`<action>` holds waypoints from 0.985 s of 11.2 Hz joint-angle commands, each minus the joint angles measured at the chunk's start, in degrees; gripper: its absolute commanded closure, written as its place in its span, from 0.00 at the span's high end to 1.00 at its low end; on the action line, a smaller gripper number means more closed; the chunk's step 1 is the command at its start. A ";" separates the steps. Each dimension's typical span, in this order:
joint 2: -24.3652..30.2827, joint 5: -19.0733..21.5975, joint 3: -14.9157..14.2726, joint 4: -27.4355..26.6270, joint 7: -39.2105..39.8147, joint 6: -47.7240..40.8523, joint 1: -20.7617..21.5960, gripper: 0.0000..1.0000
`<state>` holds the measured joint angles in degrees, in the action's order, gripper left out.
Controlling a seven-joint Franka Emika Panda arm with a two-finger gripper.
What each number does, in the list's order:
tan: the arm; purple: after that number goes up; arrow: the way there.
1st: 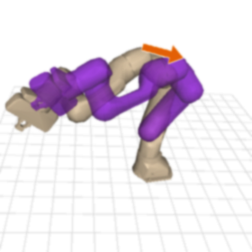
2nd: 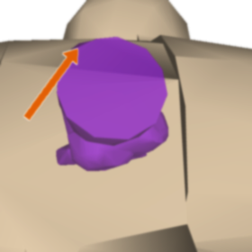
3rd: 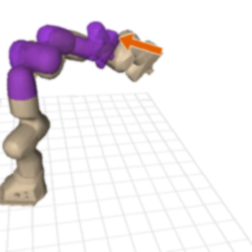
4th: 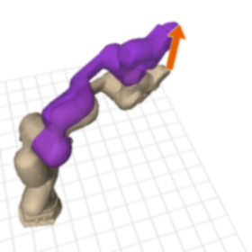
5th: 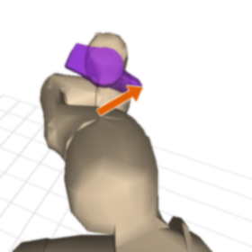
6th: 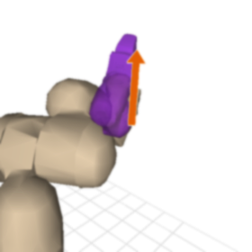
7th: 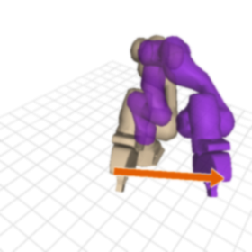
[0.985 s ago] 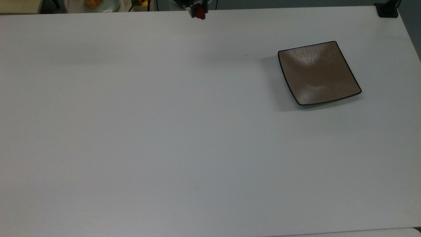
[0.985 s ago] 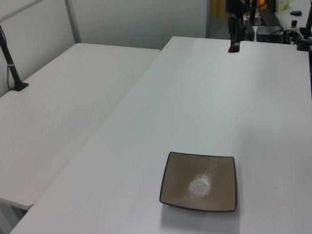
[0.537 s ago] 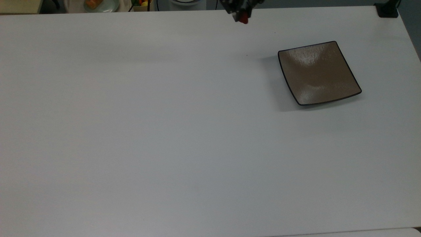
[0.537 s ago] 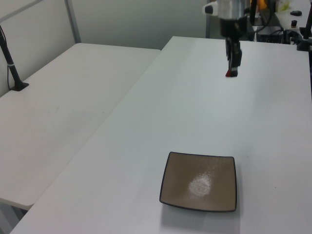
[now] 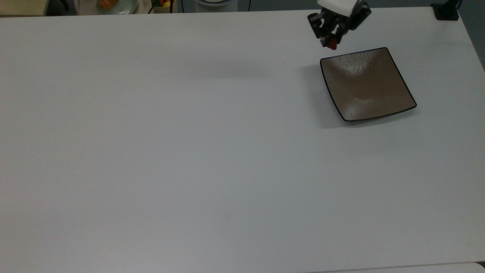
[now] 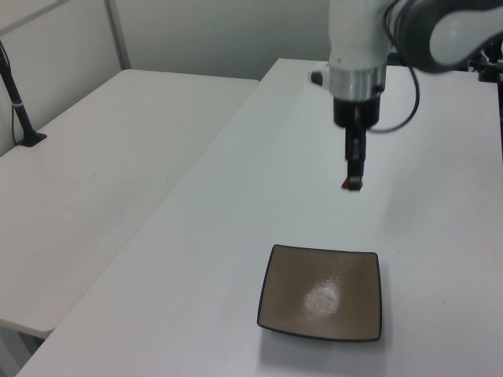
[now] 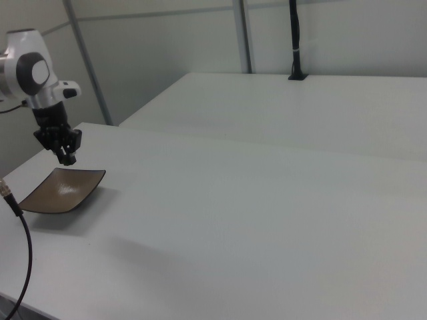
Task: Strawberries on a ceramic plate
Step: 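Lift the strawberry and carry it toward the brown square plate, then lower the strawberry onto the plate center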
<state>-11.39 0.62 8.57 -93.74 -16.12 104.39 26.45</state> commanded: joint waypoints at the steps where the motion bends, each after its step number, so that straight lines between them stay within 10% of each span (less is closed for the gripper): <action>1: -4.24 0.44 -0.49 -0.13 -8.03 8.35 3.78 0.11; 11: -16.03 0.44 -0.40 -0.22 -13.32 24.27 8.71 0.14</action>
<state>-26.35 0.62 8.63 -93.89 -28.56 125.80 34.63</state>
